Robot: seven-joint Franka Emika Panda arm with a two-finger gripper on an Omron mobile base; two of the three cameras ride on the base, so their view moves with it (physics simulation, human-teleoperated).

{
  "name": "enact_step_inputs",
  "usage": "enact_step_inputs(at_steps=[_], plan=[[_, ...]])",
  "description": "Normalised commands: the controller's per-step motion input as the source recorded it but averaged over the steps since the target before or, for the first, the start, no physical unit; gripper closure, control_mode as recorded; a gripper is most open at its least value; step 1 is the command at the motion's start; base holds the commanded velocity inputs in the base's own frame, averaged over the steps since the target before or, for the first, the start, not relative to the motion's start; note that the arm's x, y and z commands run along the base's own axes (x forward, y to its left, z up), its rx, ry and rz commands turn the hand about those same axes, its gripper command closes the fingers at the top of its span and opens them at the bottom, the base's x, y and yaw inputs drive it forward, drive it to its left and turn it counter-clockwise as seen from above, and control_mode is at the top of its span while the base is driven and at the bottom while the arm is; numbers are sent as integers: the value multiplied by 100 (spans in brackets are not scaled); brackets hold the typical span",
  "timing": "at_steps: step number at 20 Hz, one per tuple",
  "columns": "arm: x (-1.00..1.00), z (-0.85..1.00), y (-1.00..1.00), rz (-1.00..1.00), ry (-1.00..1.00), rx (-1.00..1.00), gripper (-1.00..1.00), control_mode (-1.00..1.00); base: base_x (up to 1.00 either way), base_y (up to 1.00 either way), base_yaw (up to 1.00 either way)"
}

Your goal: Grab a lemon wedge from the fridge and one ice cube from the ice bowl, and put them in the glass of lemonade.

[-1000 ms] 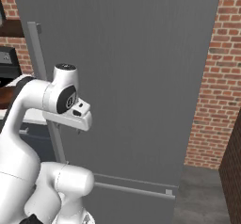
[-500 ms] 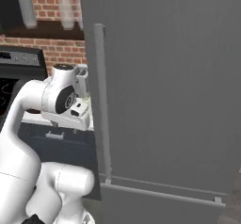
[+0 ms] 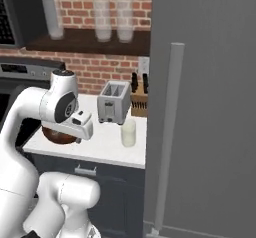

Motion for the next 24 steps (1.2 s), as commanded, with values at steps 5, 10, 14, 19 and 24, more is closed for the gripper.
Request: enact_step_inputs(at_steps=[5,10,14,19,24], plan=[[0,0,0,0,0,0,-100,100,99,0,-1],[0,0,0,0,0,0,-100,100,34,2,-1],[3,-37,54,0,12,-2,-100,-100,0,0,0],[3,-29,94,7,17,-6,-100,-100,0,0,0],[0,-33,35,16,25,5,-100,-100,0,0,0]])
